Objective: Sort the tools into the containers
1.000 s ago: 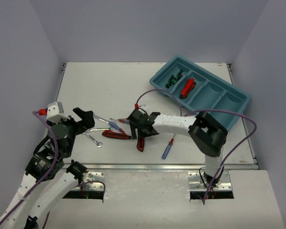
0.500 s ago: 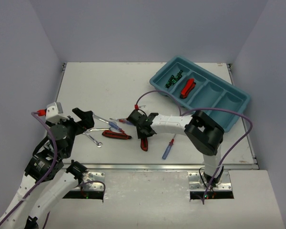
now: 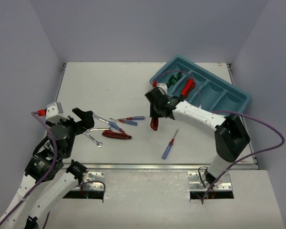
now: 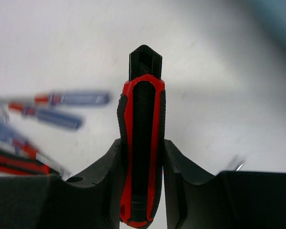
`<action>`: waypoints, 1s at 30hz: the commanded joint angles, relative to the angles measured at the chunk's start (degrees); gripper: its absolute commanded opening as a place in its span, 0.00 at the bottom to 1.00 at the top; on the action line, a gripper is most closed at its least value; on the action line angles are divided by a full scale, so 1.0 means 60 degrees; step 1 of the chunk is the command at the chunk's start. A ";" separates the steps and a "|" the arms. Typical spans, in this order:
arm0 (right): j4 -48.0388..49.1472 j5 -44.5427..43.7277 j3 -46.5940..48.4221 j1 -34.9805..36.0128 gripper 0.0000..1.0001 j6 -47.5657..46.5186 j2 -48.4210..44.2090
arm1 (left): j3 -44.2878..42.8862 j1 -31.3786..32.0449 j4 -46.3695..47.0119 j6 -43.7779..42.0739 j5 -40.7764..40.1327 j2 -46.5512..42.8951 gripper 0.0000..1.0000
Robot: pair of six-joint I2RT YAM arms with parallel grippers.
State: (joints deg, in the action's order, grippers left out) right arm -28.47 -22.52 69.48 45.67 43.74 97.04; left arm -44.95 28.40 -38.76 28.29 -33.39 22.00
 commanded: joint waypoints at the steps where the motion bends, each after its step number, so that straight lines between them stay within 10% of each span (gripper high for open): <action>1: 0.0153 -0.0344 0.1241 -0.2628 0.00 -0.0748 -0.0211 | 0.0021 -0.0017 0.0385 -0.0116 0.0056 -0.0011 1.00; 15: -0.2043 0.0279 0.7214 -0.6321 0.14 -0.0500 0.4441 | -0.0006 -0.0017 0.0354 -0.0089 -0.0015 0.0029 1.00; 24: -0.1985 0.1378 0.7007 -0.6399 0.97 -0.0637 0.3725 | -0.0007 -0.0030 0.0367 -0.0101 0.0013 0.0069 1.00; 30: 0.0136 0.2737 0.4162 -0.4880 0.99 -0.2433 0.1195 | -0.0003 -0.0017 0.0352 -0.0087 -0.0050 0.0078 1.00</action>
State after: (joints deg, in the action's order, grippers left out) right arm -37.33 -13.66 102.32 8.79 37.77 116.52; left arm -44.95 28.40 -38.77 28.29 -33.41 22.02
